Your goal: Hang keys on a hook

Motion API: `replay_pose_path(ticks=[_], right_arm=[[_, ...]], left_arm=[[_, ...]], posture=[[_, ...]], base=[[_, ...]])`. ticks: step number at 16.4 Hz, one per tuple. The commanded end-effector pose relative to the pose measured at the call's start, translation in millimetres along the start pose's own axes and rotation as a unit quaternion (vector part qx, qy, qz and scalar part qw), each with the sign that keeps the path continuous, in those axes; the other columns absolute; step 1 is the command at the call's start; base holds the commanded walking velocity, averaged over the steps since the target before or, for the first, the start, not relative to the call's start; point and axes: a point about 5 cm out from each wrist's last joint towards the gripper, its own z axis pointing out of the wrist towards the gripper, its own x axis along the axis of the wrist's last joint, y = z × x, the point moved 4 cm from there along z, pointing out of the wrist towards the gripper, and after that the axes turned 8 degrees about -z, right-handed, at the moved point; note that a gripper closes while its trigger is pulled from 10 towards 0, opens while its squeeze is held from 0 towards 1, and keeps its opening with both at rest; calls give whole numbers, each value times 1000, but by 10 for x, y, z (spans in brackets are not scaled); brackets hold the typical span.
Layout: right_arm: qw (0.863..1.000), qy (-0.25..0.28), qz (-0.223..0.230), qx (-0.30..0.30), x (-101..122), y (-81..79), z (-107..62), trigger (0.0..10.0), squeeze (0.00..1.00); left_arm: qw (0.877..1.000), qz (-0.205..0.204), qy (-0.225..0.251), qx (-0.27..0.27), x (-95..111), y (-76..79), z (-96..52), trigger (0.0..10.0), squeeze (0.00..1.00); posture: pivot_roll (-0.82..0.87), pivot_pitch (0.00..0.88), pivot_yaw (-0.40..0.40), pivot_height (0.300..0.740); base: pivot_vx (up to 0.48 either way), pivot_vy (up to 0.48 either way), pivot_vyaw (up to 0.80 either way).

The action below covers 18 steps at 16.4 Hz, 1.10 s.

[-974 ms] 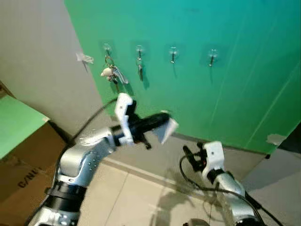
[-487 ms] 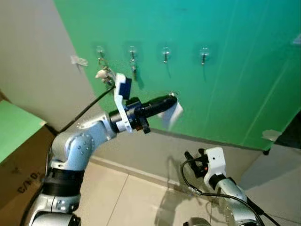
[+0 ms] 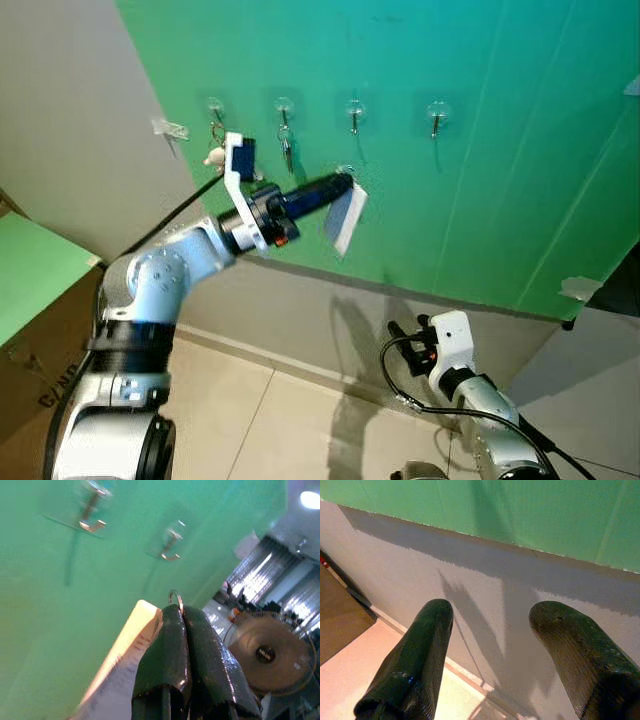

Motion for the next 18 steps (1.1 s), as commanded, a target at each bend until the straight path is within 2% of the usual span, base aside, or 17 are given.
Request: replay_pose_path(ticks=[1, 3, 6, 12, 18], right_arm=[[1000, -1, 0, 7, -17, -38, -1, 10000, 0], [1000, -1, 1, 7, -28, -44, -9, 10000, 0], [1000, -1, 2, 9, -41, -59, -18, 10000, 0], [1000, 4, 5, 11, -22, -110, -22, 10000, 0], [1000, 11, 7, 9, 10, -156, -41, 10000, 0]], left_arm=[[1000, 3, 21, -2, 140, 1, -12, 0, 0], [1000, -1, 27, 2, 166, -47, -6, 0, 0], [999, 24, 23, 13, 215, -136, 48, 0, 0], [998, 58, -5, -10, 279, -100, 231, 0, 0], [997, 73, -8, 1, 347, -201, 303, 0, 0]], posture=[[-238, 0, 131, 722], [-239, 0, 130, 722], [-243, 0, 133, 722], [-255, 0, 145, 722], [-266, 0, 154, 722]], base=[[0, 0, 0], [0, 0, 0], [0, 0, 0], [0, 0, 0], [0, 0, 0]])
